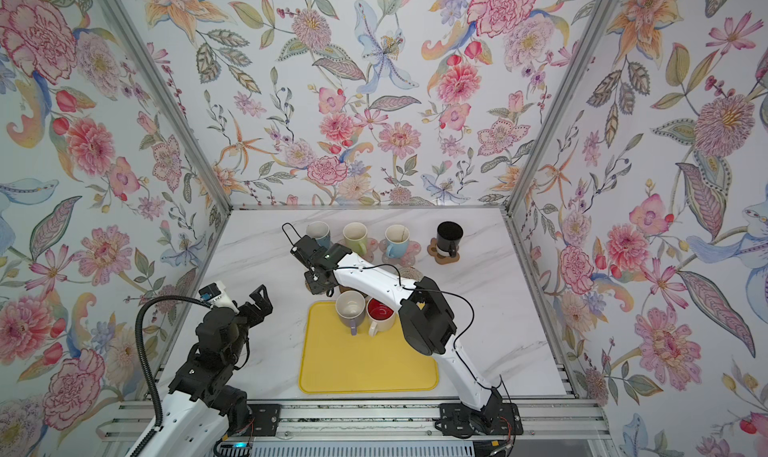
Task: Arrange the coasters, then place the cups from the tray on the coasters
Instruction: 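Carry the pale pink mug with the right gripper over the rattan coaster, then lower the pale pink mug onto the rattan coaster and open the right gripper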
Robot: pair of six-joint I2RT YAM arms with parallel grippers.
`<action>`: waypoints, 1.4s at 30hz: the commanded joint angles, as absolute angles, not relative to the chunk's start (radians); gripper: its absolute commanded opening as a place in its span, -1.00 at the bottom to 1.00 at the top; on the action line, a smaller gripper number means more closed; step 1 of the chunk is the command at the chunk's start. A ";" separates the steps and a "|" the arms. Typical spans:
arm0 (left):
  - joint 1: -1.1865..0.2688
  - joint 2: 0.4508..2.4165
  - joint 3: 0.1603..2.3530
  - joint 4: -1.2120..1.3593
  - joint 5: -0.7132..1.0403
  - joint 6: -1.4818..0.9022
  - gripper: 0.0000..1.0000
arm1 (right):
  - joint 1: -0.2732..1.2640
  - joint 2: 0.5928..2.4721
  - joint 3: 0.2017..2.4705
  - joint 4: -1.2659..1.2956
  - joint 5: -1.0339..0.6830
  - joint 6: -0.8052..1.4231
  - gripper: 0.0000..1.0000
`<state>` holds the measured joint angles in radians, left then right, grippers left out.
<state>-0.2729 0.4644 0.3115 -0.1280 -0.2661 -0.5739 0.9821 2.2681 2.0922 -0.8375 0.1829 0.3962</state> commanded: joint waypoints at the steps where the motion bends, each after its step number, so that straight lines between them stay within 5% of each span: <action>1: -0.261 0.458 0.303 -0.156 -0.256 -0.569 0.98 | 0.977 2.283 2.153 -0.816 0.204 0.379 -1.00; 42: -0.260 0.463 0.316 -0.169 -0.261 -0.569 0.98 | 0.945 2.408 2.261 -0.817 0.171 0.355 -1.00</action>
<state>-0.2726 0.4644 0.3115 -0.1570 -0.2657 -0.5735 0.9520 2.3943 2.2166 -0.8448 0.1642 0.3698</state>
